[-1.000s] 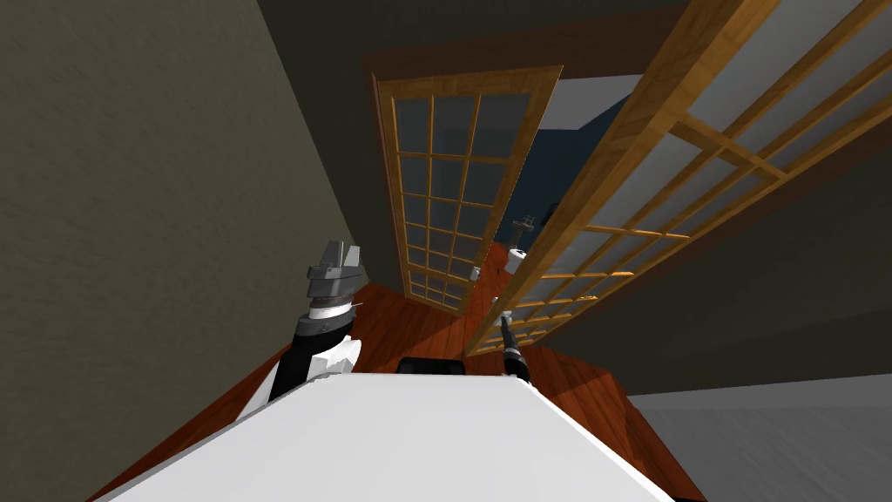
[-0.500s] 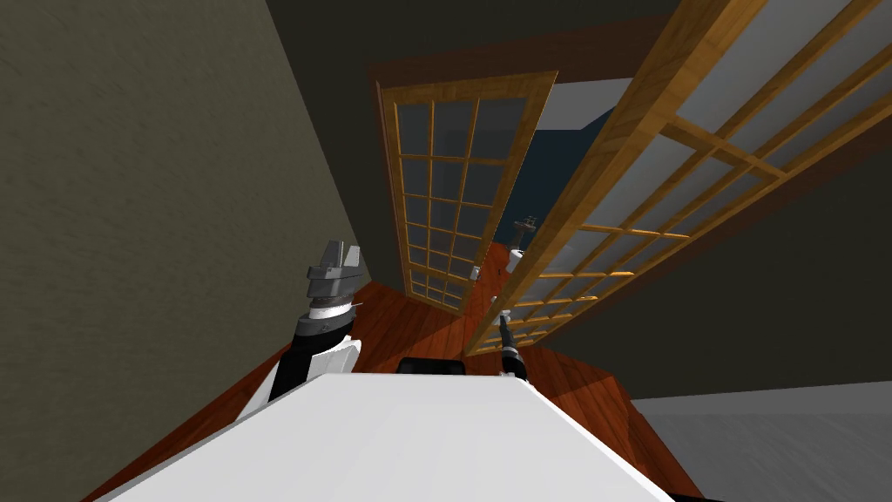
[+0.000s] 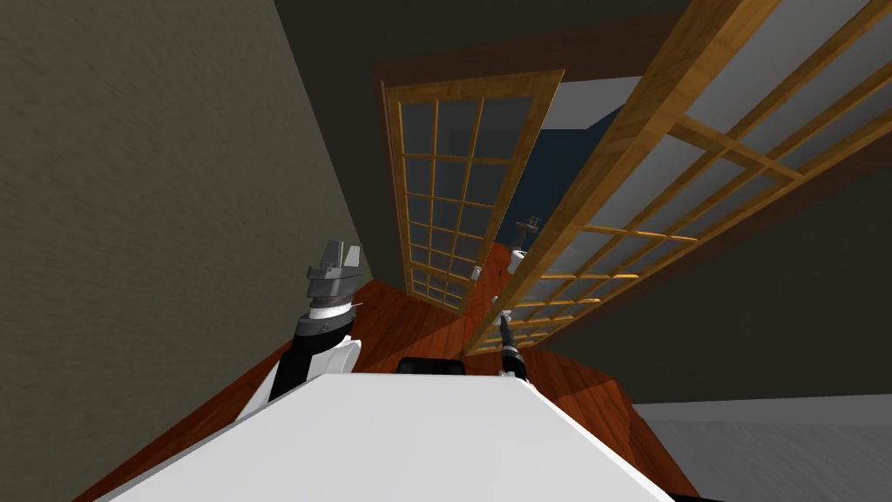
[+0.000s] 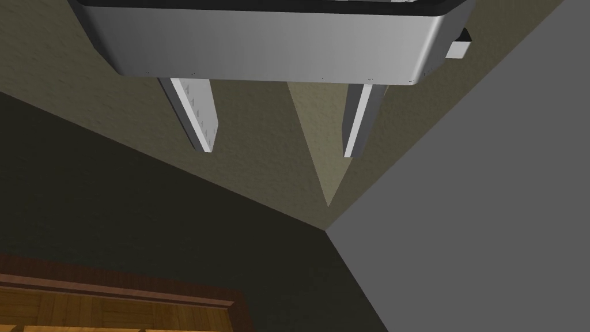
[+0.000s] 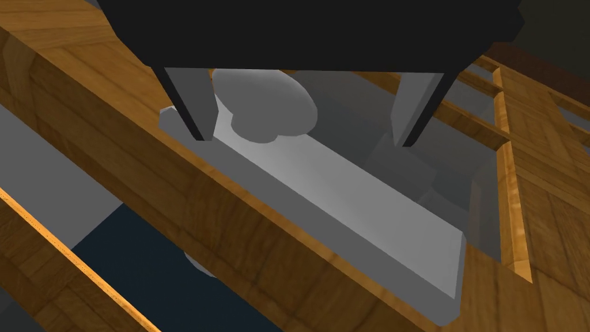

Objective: Pull the door open

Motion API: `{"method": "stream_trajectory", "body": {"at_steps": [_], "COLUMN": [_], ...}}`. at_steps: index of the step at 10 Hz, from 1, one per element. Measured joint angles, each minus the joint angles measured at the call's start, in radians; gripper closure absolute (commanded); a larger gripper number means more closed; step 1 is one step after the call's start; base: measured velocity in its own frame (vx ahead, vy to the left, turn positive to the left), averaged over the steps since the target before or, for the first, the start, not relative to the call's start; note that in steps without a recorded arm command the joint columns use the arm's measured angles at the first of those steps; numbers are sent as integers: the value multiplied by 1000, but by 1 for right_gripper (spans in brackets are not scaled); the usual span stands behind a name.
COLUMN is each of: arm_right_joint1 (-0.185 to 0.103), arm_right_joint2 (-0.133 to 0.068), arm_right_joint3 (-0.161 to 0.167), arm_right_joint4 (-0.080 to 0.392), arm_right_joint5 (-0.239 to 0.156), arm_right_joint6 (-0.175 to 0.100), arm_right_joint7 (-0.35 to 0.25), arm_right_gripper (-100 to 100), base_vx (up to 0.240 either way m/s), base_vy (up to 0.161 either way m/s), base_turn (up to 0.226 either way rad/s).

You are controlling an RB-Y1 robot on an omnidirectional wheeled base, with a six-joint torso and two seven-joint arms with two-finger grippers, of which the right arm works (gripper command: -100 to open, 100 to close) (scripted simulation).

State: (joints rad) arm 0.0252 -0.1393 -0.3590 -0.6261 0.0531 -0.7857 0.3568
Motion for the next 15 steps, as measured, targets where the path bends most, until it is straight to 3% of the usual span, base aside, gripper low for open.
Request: {"method": "stream_trajectory", "body": {"at_steps": [1, 4, 7, 9, 11, 15], "arm_right_joint1": [25, 32, 15, 8, -2, -4], "arm_right_joint2": [10, 14, 20, 4, 7, 10], "arm_right_joint3": [13, 20, 10, 15, 27, 44], "arm_right_joint4": [-63, -83, -46, -15, -12, -35], "arm_right_joint5": [-2, -4, -7, -6, -8, -17], "arm_right_joint6": [25, 38, 14, -5, -20, -8], "arm_right_joint7": [-23, -39, -24, -35, -75, -181], "arm_right_gripper": [100, 100, 100, 100, 100, 100], "base_vx": [-46, -1, 4, -22, -54, -48], "base_vy": [-10, -5, -5, 14, -25, -33], "base_turn": [9, -12, -4, 50, 105, 63]}}
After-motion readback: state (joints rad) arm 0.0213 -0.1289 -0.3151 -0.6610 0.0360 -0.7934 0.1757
